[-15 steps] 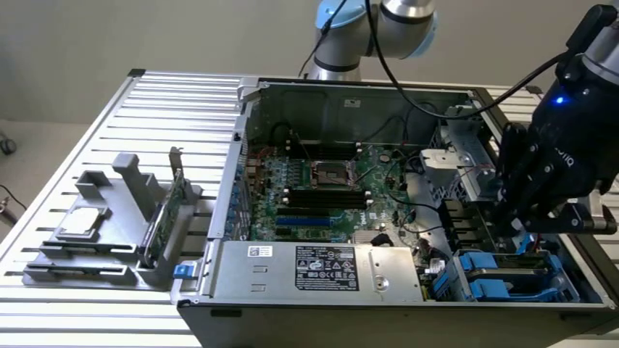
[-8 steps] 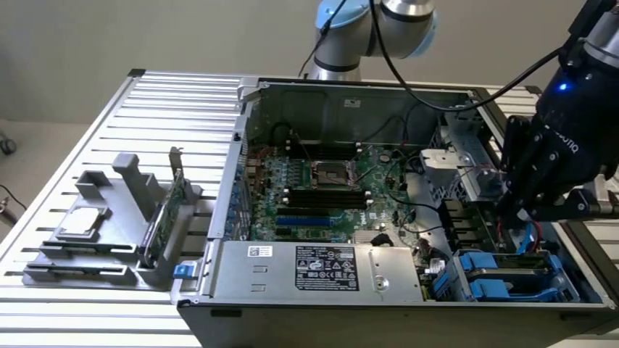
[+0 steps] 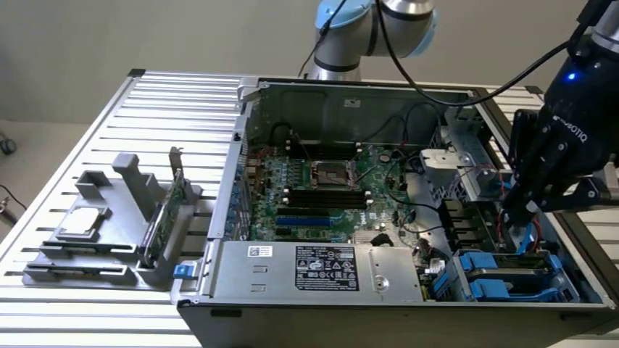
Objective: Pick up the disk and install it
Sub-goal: 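Insert the second disk wire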
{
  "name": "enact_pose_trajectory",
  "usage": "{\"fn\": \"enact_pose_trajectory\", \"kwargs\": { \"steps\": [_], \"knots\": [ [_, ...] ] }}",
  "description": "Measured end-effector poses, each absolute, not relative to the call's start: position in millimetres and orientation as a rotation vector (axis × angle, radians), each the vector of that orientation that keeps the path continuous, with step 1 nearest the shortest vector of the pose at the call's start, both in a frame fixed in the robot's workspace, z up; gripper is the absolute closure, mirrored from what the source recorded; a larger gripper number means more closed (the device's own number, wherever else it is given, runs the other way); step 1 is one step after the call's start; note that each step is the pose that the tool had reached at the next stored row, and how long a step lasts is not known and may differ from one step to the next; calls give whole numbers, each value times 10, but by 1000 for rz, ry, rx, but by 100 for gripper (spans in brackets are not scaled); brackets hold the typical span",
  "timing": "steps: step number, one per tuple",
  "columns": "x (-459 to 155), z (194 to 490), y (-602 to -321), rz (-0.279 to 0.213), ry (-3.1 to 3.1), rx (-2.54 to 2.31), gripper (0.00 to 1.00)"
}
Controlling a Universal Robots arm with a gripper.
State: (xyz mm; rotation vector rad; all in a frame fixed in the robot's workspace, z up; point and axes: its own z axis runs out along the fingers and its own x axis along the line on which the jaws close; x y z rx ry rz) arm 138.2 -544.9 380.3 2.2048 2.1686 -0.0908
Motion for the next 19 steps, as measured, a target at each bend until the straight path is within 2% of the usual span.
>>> {"fn": "enact_pose_trajectory", "kwargs": {
  "steps": [6,19],
  "knots": [
    [1386,3920,-5384,-114,2159,2195,75],
    [1441,3794,-5366,-121,2157,2193,75]
  ]
}}
